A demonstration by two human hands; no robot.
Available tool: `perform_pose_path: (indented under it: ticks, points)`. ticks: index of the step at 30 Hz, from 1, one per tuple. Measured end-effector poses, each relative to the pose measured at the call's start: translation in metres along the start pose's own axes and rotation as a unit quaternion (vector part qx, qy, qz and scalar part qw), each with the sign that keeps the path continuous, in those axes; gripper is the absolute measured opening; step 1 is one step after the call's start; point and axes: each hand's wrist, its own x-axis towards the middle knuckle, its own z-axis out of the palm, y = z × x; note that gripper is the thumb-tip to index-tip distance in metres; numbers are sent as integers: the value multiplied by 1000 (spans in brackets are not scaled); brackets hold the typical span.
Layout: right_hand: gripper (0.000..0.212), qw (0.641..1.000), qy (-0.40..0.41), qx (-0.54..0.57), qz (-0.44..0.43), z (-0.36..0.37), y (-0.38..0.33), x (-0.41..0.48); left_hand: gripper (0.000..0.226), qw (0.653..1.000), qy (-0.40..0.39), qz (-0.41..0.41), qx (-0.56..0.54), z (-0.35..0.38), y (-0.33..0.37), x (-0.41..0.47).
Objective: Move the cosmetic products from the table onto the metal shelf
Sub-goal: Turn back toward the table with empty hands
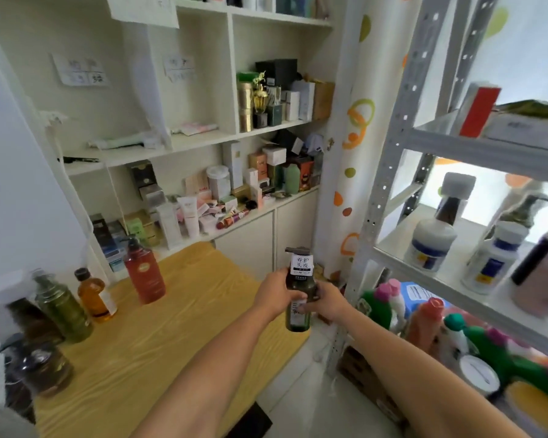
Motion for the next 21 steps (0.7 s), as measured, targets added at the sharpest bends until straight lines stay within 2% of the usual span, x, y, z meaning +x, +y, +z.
perform_pose_path:
  ticks: [9,11,16,21]
  points:
    - [44,990,115,36,67,-111,66,-95,54,990,-112,87,-7,110,105,-10]
    - [47,983,151,56,83,-142,88,-129,53,982,-146,122,3,144,139,-22]
    - [36,962,239,48,126,-218,141,-226,54,953,-227,199,33,236,223,-61]
    - [32,930,318,62,174,-272,197,-322,53,919,-297,257,19,323,293,-113]
